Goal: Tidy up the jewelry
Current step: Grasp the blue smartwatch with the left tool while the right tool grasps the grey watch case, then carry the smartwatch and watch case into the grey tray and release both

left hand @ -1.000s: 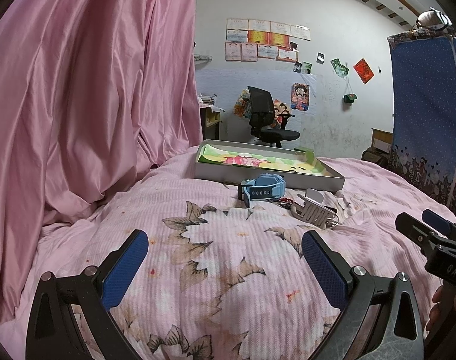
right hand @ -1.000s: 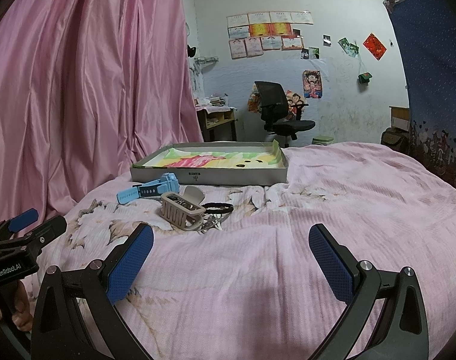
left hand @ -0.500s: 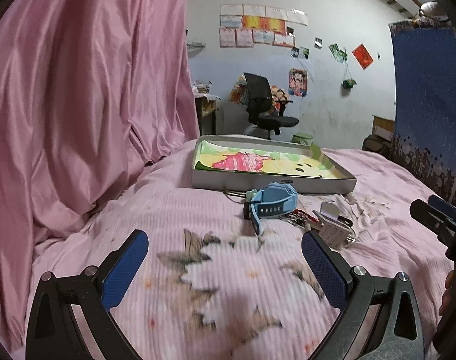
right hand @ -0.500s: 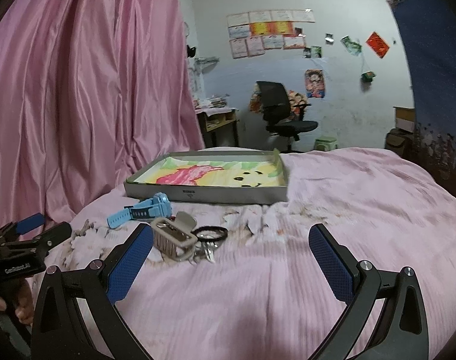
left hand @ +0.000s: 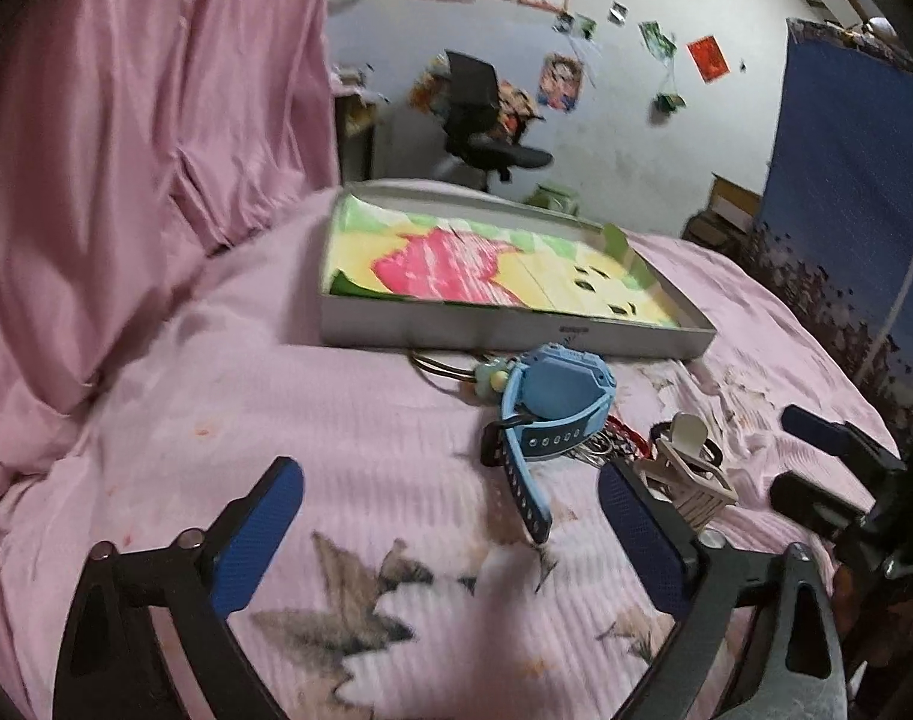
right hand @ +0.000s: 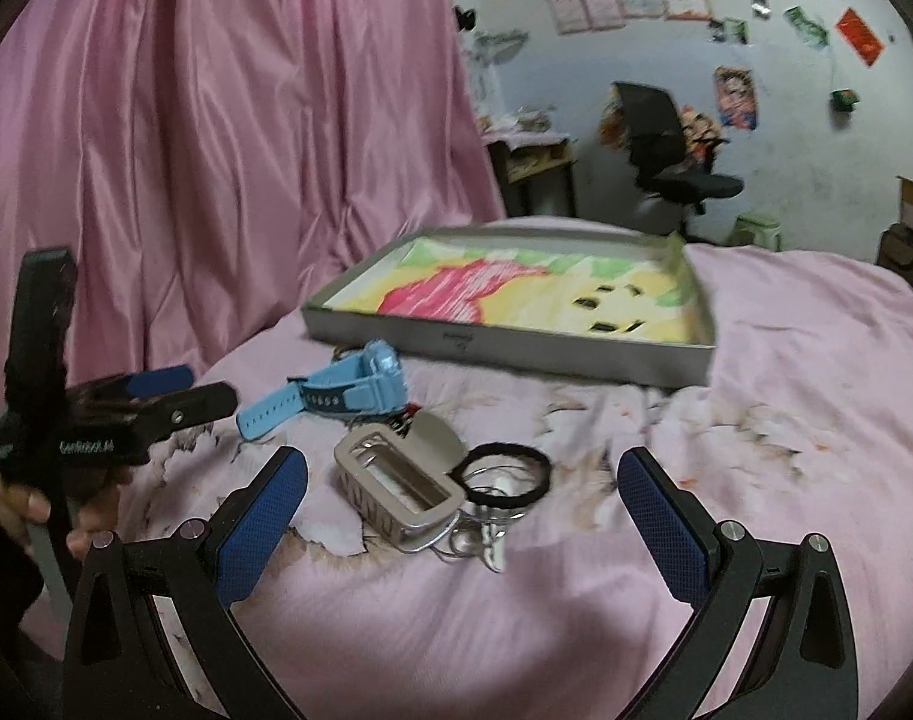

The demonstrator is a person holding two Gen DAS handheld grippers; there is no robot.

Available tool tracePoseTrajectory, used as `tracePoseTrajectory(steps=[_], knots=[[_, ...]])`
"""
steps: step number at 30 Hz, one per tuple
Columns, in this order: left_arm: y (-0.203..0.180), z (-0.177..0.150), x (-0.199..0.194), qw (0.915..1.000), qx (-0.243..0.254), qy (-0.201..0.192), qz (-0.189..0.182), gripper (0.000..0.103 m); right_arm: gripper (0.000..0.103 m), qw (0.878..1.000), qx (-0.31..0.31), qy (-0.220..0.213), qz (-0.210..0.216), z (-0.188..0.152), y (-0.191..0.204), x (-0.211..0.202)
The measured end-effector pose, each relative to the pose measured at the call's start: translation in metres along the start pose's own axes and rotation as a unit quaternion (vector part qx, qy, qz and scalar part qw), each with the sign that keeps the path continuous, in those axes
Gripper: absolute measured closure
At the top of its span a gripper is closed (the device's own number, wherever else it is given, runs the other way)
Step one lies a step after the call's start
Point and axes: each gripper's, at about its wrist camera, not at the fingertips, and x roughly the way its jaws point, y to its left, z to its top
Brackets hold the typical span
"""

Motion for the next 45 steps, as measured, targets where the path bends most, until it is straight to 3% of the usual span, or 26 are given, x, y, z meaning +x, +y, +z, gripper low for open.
tracePoseTrajectory(steps=[1,5,14,20,25,29,34,45], knots=[[0.000,0.001,0.004,1.0000,0.001,0.005,-0.004,0.010,0.002,1.000,-0.003,0.008,0.007,0.000,0.002,0.006],[-0.005,0.005,0.019,0.9996,0.013,0.019,-0.014,0.018,0.021,0.999,-0.009,0.032,0.026,-0.003,0.003,0.017],[-0.008,0.015,0.046,0.9974,0.020,0.042,-0.054,0.036,0.044,0.995,-0.008,0.078,0.058,-0.006,0.005,0.045],[-0.009,0.022,0.060,0.9936,0.028,0.059,-0.093,0.047,0.047,0.994,-0.006,0.086,0.073,-0.007,0.005,0.054],[-0.013,0.021,0.063,0.9915,0.033,0.065,-0.108,0.074,0.054,0.994,0.004,0.082,0.077,-0.008,0.002,0.057],[-0.018,0.018,0.060,0.9915,0.046,0.064,-0.103,0.083,0.055,0.994,0.007,0.076,0.076,-0.010,0.001,0.055],[-0.024,0.016,0.049,0.9922,0.058,0.049,-0.099,0.090,0.056,0.996,0.001,0.056,0.070,-0.010,0.001,0.046],[-0.028,0.030,0.013,0.9923,0.068,-0.017,-0.102,0.091,0.056,0.997,0.017,-0.014,0.069,0.006,-0.009,0.018]])
